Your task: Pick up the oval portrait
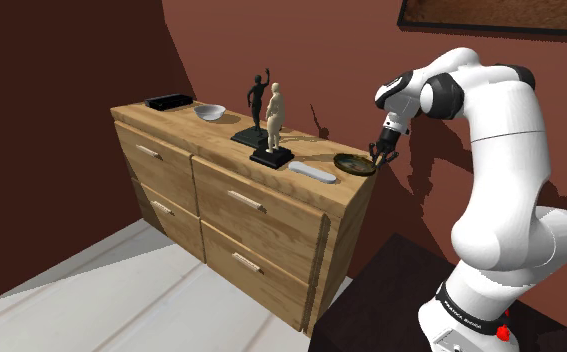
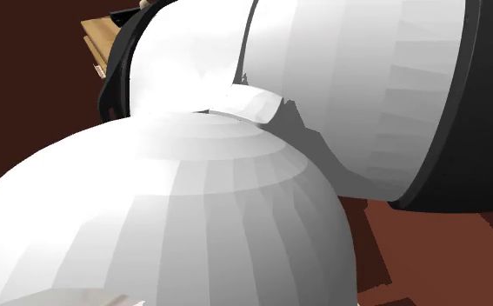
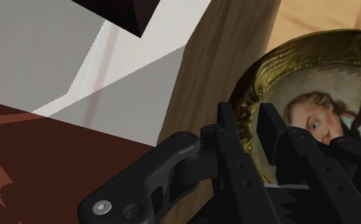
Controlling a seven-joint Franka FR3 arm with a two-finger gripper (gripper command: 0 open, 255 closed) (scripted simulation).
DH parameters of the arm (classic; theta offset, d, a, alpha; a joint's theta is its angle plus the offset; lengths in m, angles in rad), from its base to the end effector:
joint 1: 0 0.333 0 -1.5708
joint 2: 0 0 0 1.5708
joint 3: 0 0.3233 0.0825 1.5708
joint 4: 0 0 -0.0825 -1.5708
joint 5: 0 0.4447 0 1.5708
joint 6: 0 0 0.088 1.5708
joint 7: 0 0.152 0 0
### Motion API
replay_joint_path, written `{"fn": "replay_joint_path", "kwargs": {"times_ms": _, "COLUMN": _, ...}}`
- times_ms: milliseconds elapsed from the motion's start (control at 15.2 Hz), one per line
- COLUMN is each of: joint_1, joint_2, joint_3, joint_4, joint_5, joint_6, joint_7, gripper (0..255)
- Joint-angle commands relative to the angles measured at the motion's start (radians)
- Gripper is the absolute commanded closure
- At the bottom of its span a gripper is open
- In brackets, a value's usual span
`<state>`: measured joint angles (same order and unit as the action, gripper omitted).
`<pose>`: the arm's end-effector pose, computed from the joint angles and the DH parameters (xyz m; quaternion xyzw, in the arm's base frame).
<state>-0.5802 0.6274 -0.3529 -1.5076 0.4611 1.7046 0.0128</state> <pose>0.4853 -0.5117 0.2261 -0.8378 0.5001 0.1194 0.1837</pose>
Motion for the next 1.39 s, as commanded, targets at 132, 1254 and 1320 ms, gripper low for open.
{"fn": "replay_joint_path", "kwargs": {"times_ms": 132, "joint_1": 0.0, "joint_2": 0.0, "joint_3": 0.0, "joint_4": 0.0, "joint_5": 0.0, "joint_6": 0.0, "joint_7": 0.0, "gripper": 255}}
{"fn": "replay_joint_path", "kwargs": {"times_ms": 1254, "joint_1": -0.002, "joint_2": -0.077, "joint_3": -0.015, "joint_4": 0.087, "joint_5": -0.03, "joint_6": -0.152, "joint_7": 0.051, "gripper": 255}}
{"fn": "replay_joint_path", "kwargs": {"times_ms": 1320, "joint_1": -0.002, "joint_2": -0.077, "joint_3": -0.014, "joint_4": 0.088, "joint_5": -0.029, "joint_6": -0.152, "joint_7": 0.051, "gripper": 255}}
